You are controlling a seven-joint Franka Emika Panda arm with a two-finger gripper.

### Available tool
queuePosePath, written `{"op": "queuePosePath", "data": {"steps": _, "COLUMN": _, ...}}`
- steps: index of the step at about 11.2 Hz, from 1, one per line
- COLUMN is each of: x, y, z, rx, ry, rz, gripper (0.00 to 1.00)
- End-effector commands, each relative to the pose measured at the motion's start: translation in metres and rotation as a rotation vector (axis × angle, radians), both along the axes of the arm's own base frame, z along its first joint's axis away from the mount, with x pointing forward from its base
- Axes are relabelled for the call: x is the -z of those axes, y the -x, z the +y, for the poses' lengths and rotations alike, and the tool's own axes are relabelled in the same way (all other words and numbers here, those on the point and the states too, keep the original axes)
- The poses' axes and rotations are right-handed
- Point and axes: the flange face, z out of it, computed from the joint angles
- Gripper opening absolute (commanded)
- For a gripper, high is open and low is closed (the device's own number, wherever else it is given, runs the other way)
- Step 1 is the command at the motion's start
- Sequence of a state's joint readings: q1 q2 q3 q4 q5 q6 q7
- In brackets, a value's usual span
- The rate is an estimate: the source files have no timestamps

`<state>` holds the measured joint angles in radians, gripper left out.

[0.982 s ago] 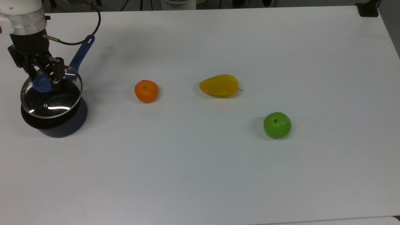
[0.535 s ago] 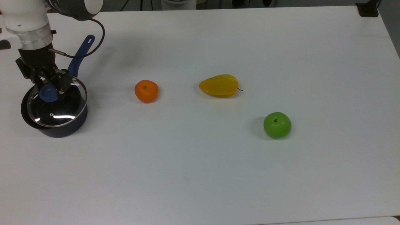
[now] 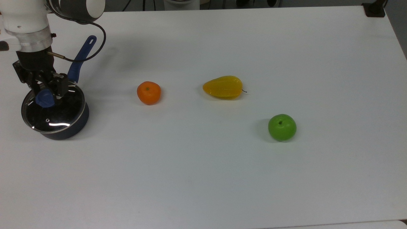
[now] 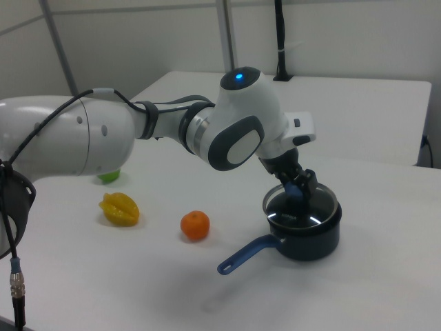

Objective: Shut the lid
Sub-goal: 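Lower the glass lid onto the saucepan rim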

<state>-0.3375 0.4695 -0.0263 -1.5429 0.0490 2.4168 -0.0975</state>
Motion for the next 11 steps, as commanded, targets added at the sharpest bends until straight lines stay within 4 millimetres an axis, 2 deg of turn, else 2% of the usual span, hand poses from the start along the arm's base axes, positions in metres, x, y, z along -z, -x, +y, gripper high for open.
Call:
{"op": "queuePosePath", "data": {"steps": 1, "x": -0.008, "y": 0.008, "z": -0.013, "rx": -0.010, "ry": 0.015, "rz": -0.008, "gripper": 0.47}}
{"op": "queuePosePath", "data": {"steps": 7, "x": 0.006, "y": 0.012, "z": -0.011, "rx": -0.011, "ry": -0.003, "rz": 0.040, "gripper": 0.50}}
{"op": "queuePosePath", "data": {"steps": 8, "x": 0.008, "y": 0.012, "z": -0.011, "rx": -0.010, "ry": -0.005, "rz": 0.042, "gripper": 0.58}}
{"op": "queuePosePath", "data": {"steps": 9, "x": 0.008, "y": 0.011, "z": -0.011, "rx": -0.008, "ry": -0.005, "rz": 0.041, "gripper": 0.72}}
{"op": "queuePosePath", "data": {"steps": 10, "x": 0.005, "y": 0.011, "z": -0.011, "rx": -0.005, "ry": -0.006, "rz": 0.036, "gripper": 1.00}}
{"op": "queuePosePath", "data": {"steps": 11, "x": -0.001, "y": 0.012, "z": -0.012, "rx": -0.001, "ry": -0.004, "rz": 0.028, "gripper": 1.00}}
